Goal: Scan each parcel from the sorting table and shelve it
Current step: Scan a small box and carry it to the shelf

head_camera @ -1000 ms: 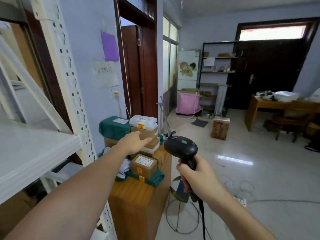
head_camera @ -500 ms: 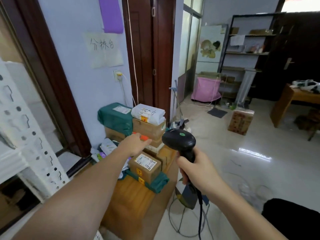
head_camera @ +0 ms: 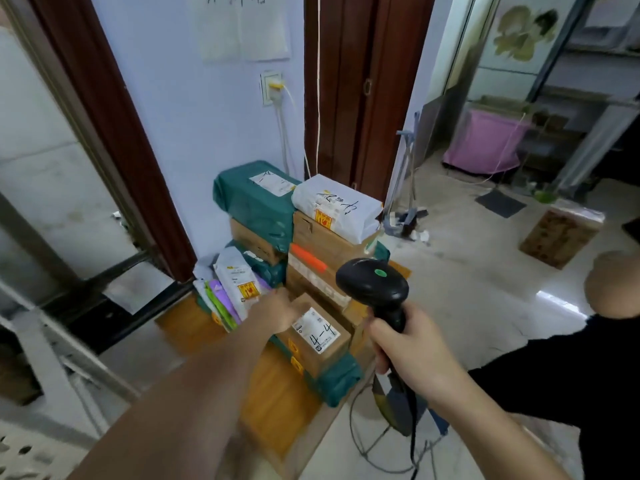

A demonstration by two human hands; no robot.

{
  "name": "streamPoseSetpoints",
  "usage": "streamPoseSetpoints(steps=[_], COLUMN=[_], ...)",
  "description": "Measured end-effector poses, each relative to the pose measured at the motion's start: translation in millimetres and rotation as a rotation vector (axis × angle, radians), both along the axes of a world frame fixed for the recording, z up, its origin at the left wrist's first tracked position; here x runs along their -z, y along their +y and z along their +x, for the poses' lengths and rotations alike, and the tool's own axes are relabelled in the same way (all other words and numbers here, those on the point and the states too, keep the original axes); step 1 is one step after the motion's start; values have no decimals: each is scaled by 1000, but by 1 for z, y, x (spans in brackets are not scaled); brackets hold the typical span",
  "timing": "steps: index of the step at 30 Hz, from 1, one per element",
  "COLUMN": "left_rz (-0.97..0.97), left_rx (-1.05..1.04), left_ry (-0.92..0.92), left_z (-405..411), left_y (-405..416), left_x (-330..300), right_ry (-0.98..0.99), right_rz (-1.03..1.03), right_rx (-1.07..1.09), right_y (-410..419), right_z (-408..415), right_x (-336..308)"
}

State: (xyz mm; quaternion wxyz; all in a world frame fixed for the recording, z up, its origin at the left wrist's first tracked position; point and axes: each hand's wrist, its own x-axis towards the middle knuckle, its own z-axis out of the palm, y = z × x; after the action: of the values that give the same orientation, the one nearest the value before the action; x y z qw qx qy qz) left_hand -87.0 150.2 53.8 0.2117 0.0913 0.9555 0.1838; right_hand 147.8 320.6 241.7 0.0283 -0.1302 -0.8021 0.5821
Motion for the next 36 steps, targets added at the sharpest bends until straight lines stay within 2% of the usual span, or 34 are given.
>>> streamPoseSetpoints(steps=[8, 11, 14, 18, 20, 25, 32, 36], left_rz=[80, 254, 430, 617, 651, 670, 729, 767], left_rx=[-337, -576, -795, -859, -881, -957, -1066, -1143], left_ry=[-250, -388, -501, -543, -540, -533, -660, -633], left_z=[14, 11, 4, 31, 39, 42, 58, 60], left_y=[25, 31, 33, 49, 54, 58, 73, 75], left_x=[47, 89, 165, 115, 99, 90, 97, 99], right_ry=[-116, -145, -167, -199, -219, -234, -236, -242], right_rz=[-14, -25, 3, 15, -13, -72, -92, -107], right_rx=[-82, -124, -178, -251, -276, -321, -342, -333], right_y=[33, 46, 59, 71, 76, 82, 95, 102], right_z=[-62, -78, -92, -106, -110, -117, -118, -117], right_x=[35, 44, 48, 53, 55, 55, 54, 55])
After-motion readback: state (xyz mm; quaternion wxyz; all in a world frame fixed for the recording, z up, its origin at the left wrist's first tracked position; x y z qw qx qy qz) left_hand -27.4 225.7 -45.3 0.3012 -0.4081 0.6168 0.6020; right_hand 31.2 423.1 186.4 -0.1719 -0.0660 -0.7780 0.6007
